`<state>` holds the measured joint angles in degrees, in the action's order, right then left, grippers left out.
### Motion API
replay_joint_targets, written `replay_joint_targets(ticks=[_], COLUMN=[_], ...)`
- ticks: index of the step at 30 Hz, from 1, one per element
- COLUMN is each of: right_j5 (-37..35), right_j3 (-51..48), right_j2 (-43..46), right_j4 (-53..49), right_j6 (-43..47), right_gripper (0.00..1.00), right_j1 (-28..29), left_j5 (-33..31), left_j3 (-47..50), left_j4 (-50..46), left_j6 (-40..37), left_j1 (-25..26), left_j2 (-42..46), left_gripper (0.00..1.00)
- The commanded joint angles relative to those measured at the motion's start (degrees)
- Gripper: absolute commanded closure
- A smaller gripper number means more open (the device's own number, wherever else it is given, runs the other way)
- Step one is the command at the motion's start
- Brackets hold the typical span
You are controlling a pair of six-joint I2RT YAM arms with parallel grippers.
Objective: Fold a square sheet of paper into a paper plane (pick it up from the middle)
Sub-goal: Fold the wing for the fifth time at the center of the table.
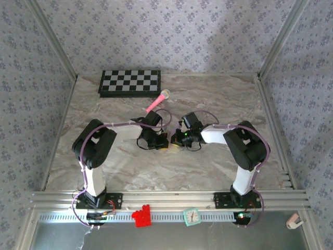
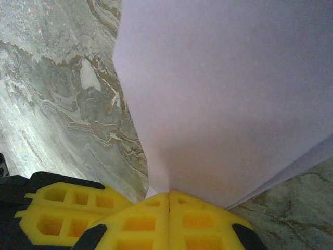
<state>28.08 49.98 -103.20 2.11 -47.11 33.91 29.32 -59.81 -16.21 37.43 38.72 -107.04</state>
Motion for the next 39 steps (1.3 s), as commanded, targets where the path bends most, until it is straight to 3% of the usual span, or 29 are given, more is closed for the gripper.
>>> replay_joint_targets(ticks=[1,14,29,39], right_j5=[2.1,0.5,-2.7,-2.9], right_j3=[0.1,-1.0,2.8,1.4], right_j2=[-0.6,-0.8,-2.8,-2.9], right_j4=[-0.5,-2.0,-4.3,-5.2], right_j6=[0.3,1.1,7.6,7.2], right_gripper=[1.00,1.00,0.98,0.98], right_j1=[0.9,1.0,-8.2,-7.3], left_j5=[-2.8,-3.4,-3.2,0.0], left_j3=[2.2,2.6,2.5,-2.8], left_j4=[-3.4,-3.5,-8.6,-5.3], left_j6=[0.6,1.0,0.4,-1.1], left_j1=[-0.1,-0.2,-0.2,-0.1], left_j2=[-1.7,-1.4,-3.1,1.7], left_gripper=[1.00,1.00,1.00,1.00])
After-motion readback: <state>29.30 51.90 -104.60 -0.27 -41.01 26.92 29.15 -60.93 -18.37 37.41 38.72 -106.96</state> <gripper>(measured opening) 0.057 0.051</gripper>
